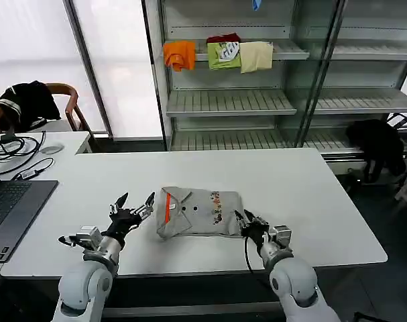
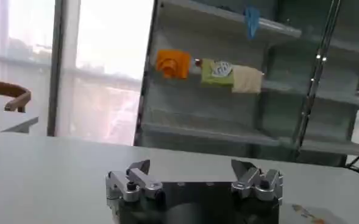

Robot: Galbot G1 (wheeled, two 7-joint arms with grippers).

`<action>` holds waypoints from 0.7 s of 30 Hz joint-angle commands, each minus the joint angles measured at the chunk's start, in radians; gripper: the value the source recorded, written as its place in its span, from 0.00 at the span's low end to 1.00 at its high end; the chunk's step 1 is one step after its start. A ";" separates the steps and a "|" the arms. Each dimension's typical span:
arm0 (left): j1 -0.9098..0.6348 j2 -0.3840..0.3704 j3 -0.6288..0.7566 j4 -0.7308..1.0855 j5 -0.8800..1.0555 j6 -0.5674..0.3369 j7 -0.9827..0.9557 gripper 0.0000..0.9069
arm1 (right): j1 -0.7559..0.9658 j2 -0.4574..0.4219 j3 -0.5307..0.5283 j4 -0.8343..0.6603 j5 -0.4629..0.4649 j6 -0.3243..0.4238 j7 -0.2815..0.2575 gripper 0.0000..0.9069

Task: Fold and organize the clothes.

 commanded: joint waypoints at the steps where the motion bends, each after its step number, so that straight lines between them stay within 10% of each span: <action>1: 0.047 0.012 -0.041 0.002 -0.015 -0.081 -0.014 1.00 | -0.082 -0.062 0.101 0.128 -0.415 0.126 -0.030 1.00; 5: 0.057 0.029 -0.070 0.003 -0.043 -0.083 -0.031 1.00 | -0.069 -0.093 0.200 0.123 -0.212 0.022 0.014 1.00; 21: 0.116 0.038 -0.112 -0.020 -0.135 -0.070 -0.067 1.00 | 0.008 -0.135 0.266 0.109 -0.151 -0.049 -0.025 1.00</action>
